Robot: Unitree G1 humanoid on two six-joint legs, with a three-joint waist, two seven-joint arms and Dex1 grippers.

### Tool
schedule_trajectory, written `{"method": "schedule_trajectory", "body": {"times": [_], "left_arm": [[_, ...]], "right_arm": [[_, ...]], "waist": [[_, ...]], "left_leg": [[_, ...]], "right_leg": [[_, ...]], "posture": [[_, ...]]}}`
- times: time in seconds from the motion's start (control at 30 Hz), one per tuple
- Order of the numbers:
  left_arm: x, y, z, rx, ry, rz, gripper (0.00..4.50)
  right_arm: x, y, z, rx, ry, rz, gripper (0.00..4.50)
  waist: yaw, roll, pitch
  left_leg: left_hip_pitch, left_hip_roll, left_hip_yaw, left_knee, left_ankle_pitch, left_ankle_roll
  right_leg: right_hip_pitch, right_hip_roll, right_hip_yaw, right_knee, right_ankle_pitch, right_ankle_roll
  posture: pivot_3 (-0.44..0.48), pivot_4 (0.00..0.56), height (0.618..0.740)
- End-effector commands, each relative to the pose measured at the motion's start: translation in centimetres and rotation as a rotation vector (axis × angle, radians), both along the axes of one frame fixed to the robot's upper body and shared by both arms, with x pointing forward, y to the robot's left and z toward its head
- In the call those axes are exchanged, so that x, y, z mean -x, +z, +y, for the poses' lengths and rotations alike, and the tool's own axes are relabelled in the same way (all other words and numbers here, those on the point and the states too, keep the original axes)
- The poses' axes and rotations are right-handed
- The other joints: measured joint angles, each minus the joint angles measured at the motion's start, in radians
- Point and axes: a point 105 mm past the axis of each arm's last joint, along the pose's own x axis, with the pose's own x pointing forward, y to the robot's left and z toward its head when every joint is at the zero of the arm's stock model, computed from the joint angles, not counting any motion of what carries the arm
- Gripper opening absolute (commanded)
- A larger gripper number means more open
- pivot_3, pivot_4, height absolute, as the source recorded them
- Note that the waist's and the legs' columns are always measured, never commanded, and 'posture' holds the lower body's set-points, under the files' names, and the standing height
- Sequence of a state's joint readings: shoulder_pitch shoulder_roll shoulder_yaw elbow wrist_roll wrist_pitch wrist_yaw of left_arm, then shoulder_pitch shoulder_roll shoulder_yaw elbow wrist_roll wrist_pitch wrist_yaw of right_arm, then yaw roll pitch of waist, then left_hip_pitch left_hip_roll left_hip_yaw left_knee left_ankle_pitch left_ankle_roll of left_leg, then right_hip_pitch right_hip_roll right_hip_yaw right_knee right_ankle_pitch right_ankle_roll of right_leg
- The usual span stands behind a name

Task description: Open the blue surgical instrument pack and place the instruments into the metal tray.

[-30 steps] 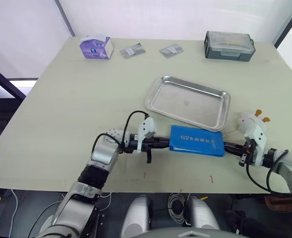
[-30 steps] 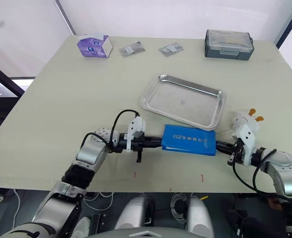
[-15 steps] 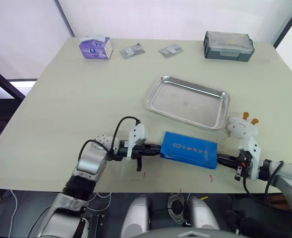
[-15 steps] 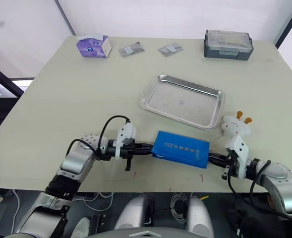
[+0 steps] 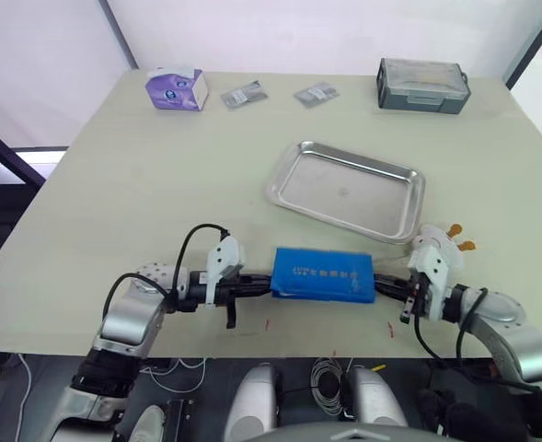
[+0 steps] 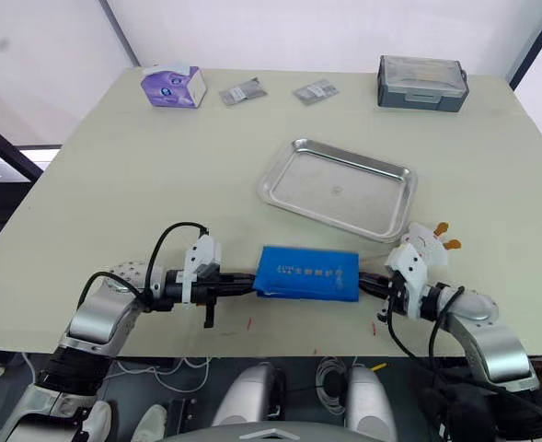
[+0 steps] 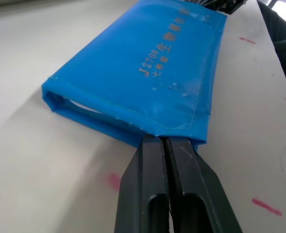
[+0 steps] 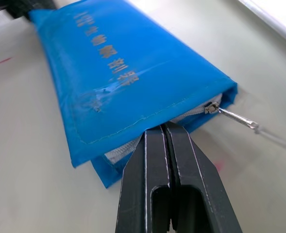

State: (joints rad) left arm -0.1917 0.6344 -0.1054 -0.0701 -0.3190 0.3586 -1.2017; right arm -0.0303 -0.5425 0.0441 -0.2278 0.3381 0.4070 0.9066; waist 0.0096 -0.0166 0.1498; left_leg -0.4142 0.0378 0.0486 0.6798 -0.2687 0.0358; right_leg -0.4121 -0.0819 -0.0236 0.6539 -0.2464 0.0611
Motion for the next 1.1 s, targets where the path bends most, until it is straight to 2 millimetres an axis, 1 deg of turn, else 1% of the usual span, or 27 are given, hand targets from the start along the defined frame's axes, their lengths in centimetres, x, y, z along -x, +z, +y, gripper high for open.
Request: {"method": "schedule_trajectory", "body": {"times": [0.03, 0.2, 0.37, 0.47, 0.6, 0.67, 0.73, 0.77, 0.8, 0.83, 0.87, 0.93, 0.97, 1.0, 1.03, 1.07, 1.1], "left_arm": [[-0.1, 0.9, -1.1, 0.039, -0.019, -0.044, 0.13], [-0.7, 0.9, -0.3, 0.031, 0.017, -0.045, 0.13], [-0.7, 1.1, 0.4, 0.027, 0.008, -0.040, 0.13], [-0.8, 1.1, 0.8, 0.016, 0.012, -0.045, 0.13], [-1.0, 1.2, 2.3, -0.003, 0.029, -0.048, 0.13], [-1.0, 1.4, 3.1, -0.013, 0.033, -0.057, 0.00], [-1.0, 1.7, 3.6, -0.014, 0.034, -0.067, 0.00], [-1.0, 1.8, 3.8, -0.012, 0.032, -0.070, 0.00], [-0.9, 2.2, 4.0, -0.001, 0.024, -0.080, 0.25], [-0.7, 2.9, 4.2, 0.013, 0.004, -0.093, 0.52], [-0.5, 3.7, 4.3, 0.029, -0.021, -0.118, 0.69], [0.0, 4.7, 4.4, 0.039, -0.062, -0.151, 1.68], [0.3, 5.0, 4.3, 0.042, -0.095, -0.161, 2.13], [0.9, 5.4, 4.1, 0.040, -0.142, -0.175, 2.60], [1.3, 5.6, 4.0, 0.039, -0.174, -0.185, 3.42], [1.6, 5.8, 3.9, 0.036, -0.206, -0.196, 3.57], [1.8, 6.0, 3.8, 0.046, -0.227, -0.200, 4.10]], "right_arm": [[0.3, 0.7, 0.3, -0.008, 0.036, -0.028, 0.00], [0.8, 0.8, -1.2, 0.027, 0.024, -0.027, 0.00], [1.5, 1.3, -2.6, 0.049, 0.010, -0.044, 0.00], [1.9, 1.6, -3.2, 0.059, 0.012, -0.057, 0.00], [3.0, 2.6, -3.3, 0.076, 0.077, -0.112, 0.00], [3.4, 2.8, -3.1, 0.113, 0.114, -0.156, 0.53], [3.7, 2.8, -2.9, 0.130, 0.143, -0.180, 1.35], [3.8, 2.8, -2.7, 0.131, 0.155, -0.186, 2.00], [3.8, 2.9, -2.6, 0.144, 0.170, -0.213, 2.31], [3.8, 2.9, -2.4, 0.168, 0.194, -0.257, 2.76], [3.4, 3.2, -2.2, 0.197, 0.205, -0.339, 3.06], [2.9, 3.4, -1.9, 0.225, 0.221, -0.445, 4.05], [2.7, 3.6, -1.7, 0.233, 0.232, -0.491, 4.46], [2.8, 3.3, -1.5, 0.259, 0.275, -0.526, 4.50], [2.9, 3.1, -1.3, 0.278, 0.307, -0.551, 4.50], [2.9, 2.9, -1.2, 0.286, 0.328, -0.570, 4.50], [2.9, 2.8, -1.1, 0.290, 0.341, -0.585, 4.50]], "waist": [[0.002, 0.000, 0.000], [0.005, 0.000, 0.000], [0.004, 0.000, 0.000], [0.002, 0.000, 0.000], [0.003, 0.000, 0.000], [0.003, 0.000, 0.000], [0.003, 0.000, 0.000], [0.003, 0.000, 0.000], [0.003, 0.000, 0.000], [0.003, 0.000, 0.000], [0.003, 0.000, 0.000], [0.002, 0.000, 0.000], [0.001, 0.000, 0.000], [0.002, 0.000, 0.000], [0.002, 0.000, 0.000], [0.003, 0.000, 0.001], [0.004, 0.000, 0.001]], "left_leg": [[0.000, 0.000, 0.000, 0.000, 0.000, 0.000], [0.000, 0.000, 0.000, 0.000, 0.000, 0.000], [0.000, 0.000, 0.000, 0.000, 0.000, 0.000], [0.000, 0.000, 0.000, 0.000, 0.000, 0.001], [0.000, 0.000, 0.000, 0.000, 0.000, 0.001], [0.000, 0.000, 0.000, 0.000, -0.001, 0.001], [0.000, 0.000, 0.000, 0.000, -0.001, 0.001], [0.000, 0.000, 0.000, 0.000, -0.001, 0.001], [0.000, 0.000, 0.000, 0.000, -0.001, 0.001], [0.000, 0.000, 0.000, 0.000, -0.001, 0.001], [0.000, 0.000, 0.000, 0.000, -0.001, 0.001], [0.000, 0.000, 0.000, 0.000, 0.000, 0.000], [0.000, 0.000, 0.000, 0.000, 0.000, 0.000], [0.000, 0.000, 0.000, 0.000, 0.000, 0.000], [0.000, 0.000, 0.000, 0.000, 0.002, -0.003], [0.000, 0.000, 0.000, 0.000, 0.002, -0.003], [0.000, 0.000, 0.000, 0.000, 0.002, -0.003]], "right_leg": [[0.000, 0.000, 0.000, 0.000, 0.000, 0.000], [0.000, -0.001, 0.000, 0.000, 0.000, 0.000], [0.000, -0.001, 0.000, 0.000, 0.000, 0.000], [0.000, 0.000, 0.000, 0.000, 0.000, 0.000], [0.000, 0.000, 0.000, 0.000, 0.000, 0.000], [0.000, 0.000, 0.000, 0.000, 0.000, 0.000], [0.000, 0.000, 0.000, 0.000, 0.000, 0.000], [0.000, 0.000, 0.000, 0.000, 0.000, 0.000], [0.000, 0.000, 0.000, 0.000, 0.000, 0.000], [0.000, 0.000, 0.000, 0.000, 0.000, 0.000], [0.000, 0.000, 0.000, 0.000, 0.000, 0.000], [0.000, 0.000, -0.001, 0.000, 0.000, 0.000], [0.000, 0.000, -0.001, 0.000, 0.000, 0.000], [0.000, 0.000, -0.001, 0.000, 0.000, 0.000], [0.000, 0.000, -0.001, -0.001, 0.000, 0.000], [0.000, 0.000, -0.001, -0.001, 0.000, 0.000], [0.000, 0.000, -0.001, -0.001, 0.000, 0.000]], "posture": [[0.000, 0.150, 0.727], [0.000, 0.150, 0.727], [0.000, 0.150, 0.727], [0.000, 0.150, 0.727], [0.000, 0.150, 0.727], [0.000, 0.150, 0.727], [0.000, 0.150, 0.727], [0.000, 0.150, 0.727], [0.000, 0.150, 0.727], [0.000, 0.150, 0.727], [0.000, 0.150, 0.727], [0.000, 0.150, 0.727], [0.000, 0.150, 0.727], [0.000, 0.150, 0.727], [0.000, 0.150, 0.727], [0.000, 0.150, 0.727], [0.000, 0.150, 0.727]]}}
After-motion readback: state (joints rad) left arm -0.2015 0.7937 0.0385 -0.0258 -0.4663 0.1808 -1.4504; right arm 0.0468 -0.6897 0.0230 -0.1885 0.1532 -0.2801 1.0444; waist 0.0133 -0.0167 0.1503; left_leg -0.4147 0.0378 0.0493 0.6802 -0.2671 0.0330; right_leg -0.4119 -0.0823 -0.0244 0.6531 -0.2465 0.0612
